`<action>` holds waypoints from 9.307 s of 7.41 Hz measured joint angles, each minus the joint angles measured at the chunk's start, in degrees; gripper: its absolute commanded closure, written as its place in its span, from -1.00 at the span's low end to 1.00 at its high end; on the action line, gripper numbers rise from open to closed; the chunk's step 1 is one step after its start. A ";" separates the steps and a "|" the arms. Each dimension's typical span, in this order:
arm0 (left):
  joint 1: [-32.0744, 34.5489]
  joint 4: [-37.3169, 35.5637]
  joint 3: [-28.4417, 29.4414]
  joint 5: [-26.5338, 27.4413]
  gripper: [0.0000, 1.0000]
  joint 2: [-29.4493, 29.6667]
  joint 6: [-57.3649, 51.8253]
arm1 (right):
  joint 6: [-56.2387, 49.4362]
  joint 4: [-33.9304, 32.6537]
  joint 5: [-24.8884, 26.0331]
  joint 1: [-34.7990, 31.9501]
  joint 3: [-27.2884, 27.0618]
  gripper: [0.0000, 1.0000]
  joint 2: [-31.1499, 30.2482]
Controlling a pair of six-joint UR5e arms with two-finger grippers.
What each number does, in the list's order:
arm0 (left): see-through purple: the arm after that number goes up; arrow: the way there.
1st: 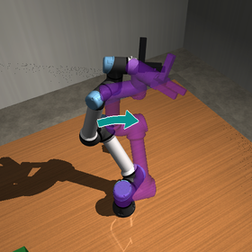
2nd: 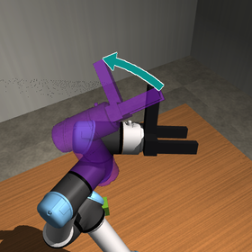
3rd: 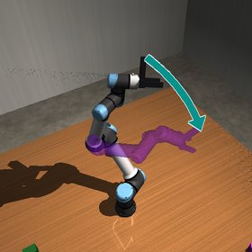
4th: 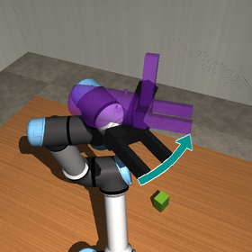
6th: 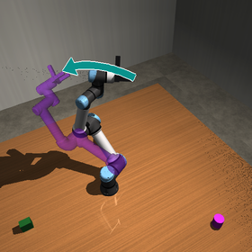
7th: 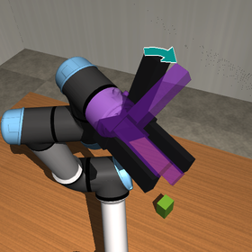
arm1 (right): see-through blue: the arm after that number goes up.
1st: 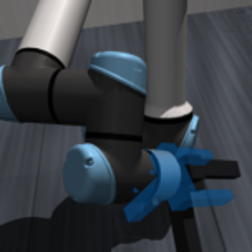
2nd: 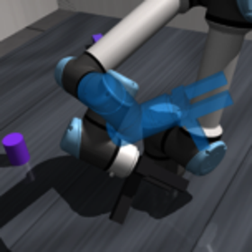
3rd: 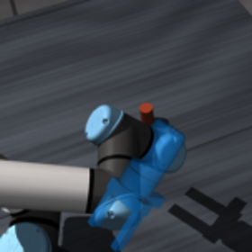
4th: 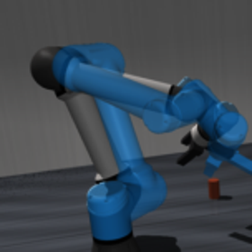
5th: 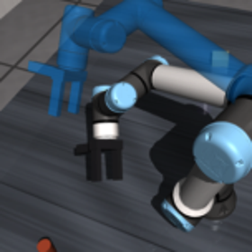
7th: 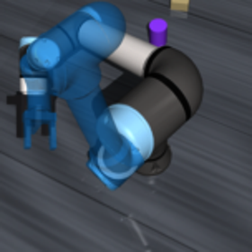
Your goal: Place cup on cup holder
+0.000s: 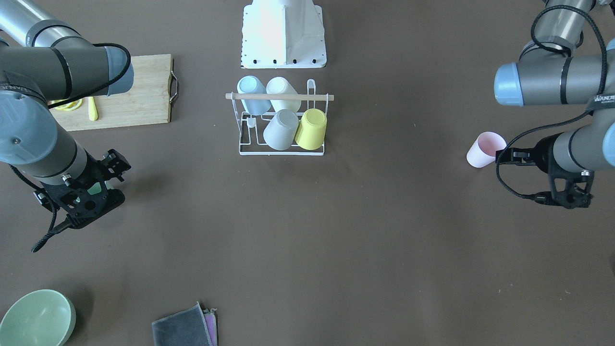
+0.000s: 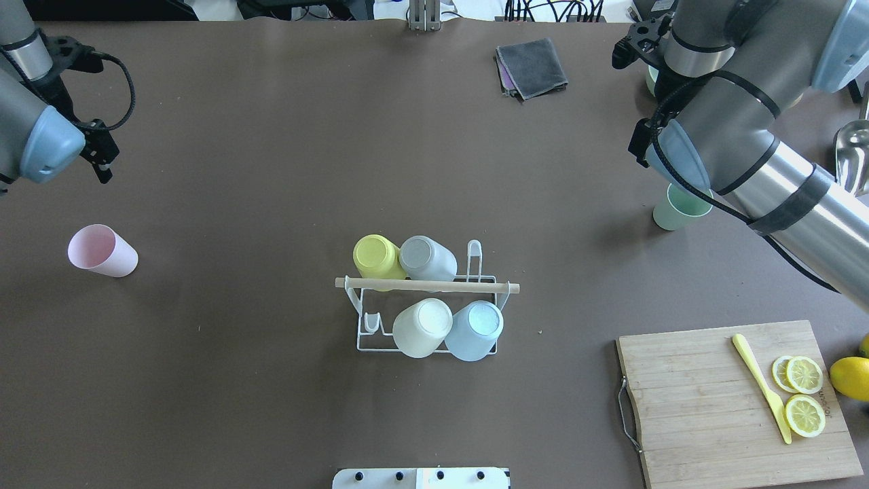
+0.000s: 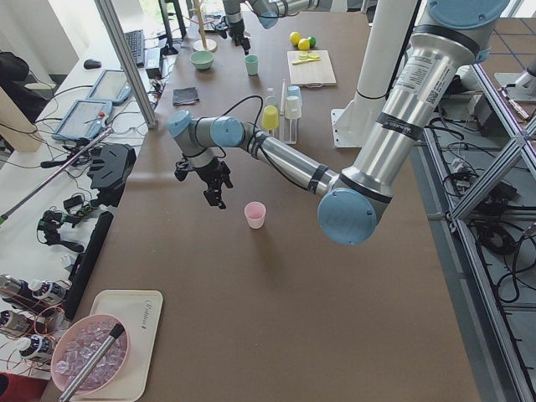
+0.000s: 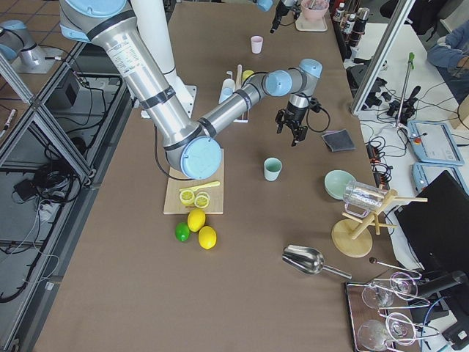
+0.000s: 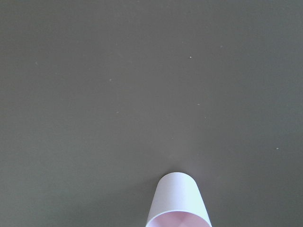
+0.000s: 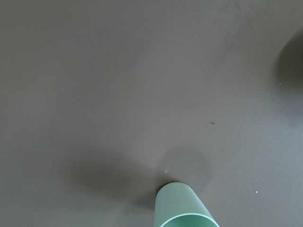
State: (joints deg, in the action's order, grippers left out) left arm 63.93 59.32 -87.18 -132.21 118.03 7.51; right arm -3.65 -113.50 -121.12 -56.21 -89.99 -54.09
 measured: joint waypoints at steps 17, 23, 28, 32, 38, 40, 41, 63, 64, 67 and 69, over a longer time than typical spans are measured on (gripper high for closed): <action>-9.91 -6.87 21.29 0.62 -0.96 8.06 -14.07 | -27.42 -6.50 20.98 13.09 15.31 -1.00 3.48; -11.62 -10.14 22.73 2.05 -0.96 8.01 -17.63 | -28.31 -4.93 22.41 13.04 16.01 -1.00 2.41; -12.97 -10.41 23.17 2.68 -0.94 7.35 -17.87 | -28.28 -4.87 22.33 12.97 15.99 -1.00 1.85; -13.00 -10.85 22.99 5.36 1.00 7.34 -19.89 | -28.72 -3.43 22.19 12.52 15.56 -1.00 0.22; -6.34 -20.45 14.46 5.52 1.00 7.75 -25.77 | -29.43 -2.69 22.07 11.90 15.35 -1.00 -0.77; -3.48 -21.58 7.00 5.26 1.00 7.48 -26.05 | -29.55 -2.67 22.06 11.84 15.30 -0.97 -0.93; -2.26 -20.51 3.53 5.08 1.00 6.83 -25.76 | -29.55 -2.65 22.06 11.83 15.29 -0.92 -0.97; -33.72 111.36 -19.39 52.34 1.00 -7.53 34.60 | -27.92 -4.71 19.25 4.00 -5.75 1.00 -11.98; -39.36 113.39 -20.19 58.55 1.00 -7.58 32.23 | -28.26 -7.57 19.36 4.39 -7.66 1.00 -12.47; -50.30 120.32 -20.42 70.72 1.00 -8.70 20.42 | -28.30 -15.20 19.39 5.36 -12.14 1.00 -12.05; -53.42 123.11 -19.86 72.45 1.00 -10.67 16.08 | -28.97 -15.83 19.40 5.19 -14.15 1.00 -12.54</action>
State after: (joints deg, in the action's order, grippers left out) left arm 10.51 182.43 -107.04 -59.76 107.36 23.59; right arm -32.63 -129.34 -101.72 -51.02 -104.14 -66.63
